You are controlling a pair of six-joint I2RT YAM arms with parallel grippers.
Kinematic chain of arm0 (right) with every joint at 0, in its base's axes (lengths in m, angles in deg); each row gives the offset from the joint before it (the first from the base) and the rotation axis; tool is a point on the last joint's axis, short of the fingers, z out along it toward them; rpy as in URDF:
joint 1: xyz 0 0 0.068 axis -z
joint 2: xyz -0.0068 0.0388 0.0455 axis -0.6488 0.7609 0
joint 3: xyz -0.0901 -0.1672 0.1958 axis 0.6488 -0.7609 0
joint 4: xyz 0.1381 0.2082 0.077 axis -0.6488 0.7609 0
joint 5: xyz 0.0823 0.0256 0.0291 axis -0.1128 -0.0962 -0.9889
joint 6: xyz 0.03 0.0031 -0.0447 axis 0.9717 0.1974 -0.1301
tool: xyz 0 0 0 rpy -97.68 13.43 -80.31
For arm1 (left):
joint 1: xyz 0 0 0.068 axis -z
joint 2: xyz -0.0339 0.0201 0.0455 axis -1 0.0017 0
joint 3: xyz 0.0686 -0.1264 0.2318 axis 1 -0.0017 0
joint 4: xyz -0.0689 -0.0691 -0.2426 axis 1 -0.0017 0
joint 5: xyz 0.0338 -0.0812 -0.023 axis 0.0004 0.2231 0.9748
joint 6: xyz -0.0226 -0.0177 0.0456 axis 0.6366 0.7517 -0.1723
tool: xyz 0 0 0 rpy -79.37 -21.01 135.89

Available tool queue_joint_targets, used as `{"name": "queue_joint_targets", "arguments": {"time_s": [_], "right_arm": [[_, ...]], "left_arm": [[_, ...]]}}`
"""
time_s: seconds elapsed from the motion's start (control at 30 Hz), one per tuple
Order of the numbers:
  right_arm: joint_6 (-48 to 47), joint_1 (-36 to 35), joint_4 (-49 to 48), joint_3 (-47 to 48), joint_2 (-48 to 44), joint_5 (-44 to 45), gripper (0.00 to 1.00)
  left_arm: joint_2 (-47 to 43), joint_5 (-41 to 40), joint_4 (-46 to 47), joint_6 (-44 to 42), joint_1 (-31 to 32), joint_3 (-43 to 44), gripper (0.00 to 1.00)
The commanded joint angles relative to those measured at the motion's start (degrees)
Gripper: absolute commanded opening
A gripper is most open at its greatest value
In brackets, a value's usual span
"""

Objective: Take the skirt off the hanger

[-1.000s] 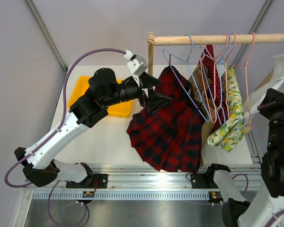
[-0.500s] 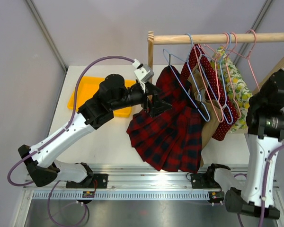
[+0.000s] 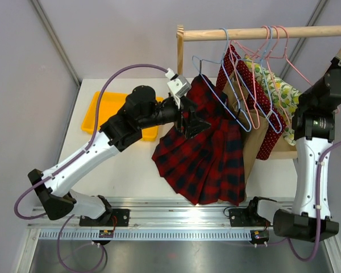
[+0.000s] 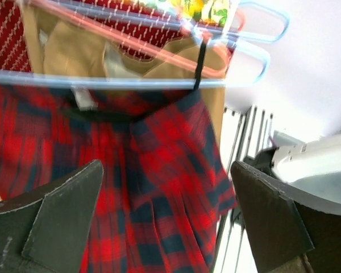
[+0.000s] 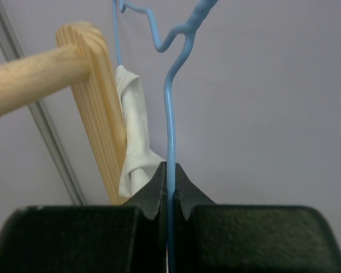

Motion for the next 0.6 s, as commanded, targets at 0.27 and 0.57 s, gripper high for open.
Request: {"name": "queue_joint_targets", "arguments": {"time_s": [0.27, 0.57], "right_arm": [[2.26, -0.18, -11.13, -5.87, -21.78, -40.14, 0.00], [3.57, -0.35, -11.13, 5.02, -15.28, -57.76, 0.00]], "left_arm": [[10.96, 10.20, 10.83, 4.39, 0.19, 15.54, 0.99], [9.91, 7.40, 9.96, 5.36, 0.19, 14.12, 0.99]]}}
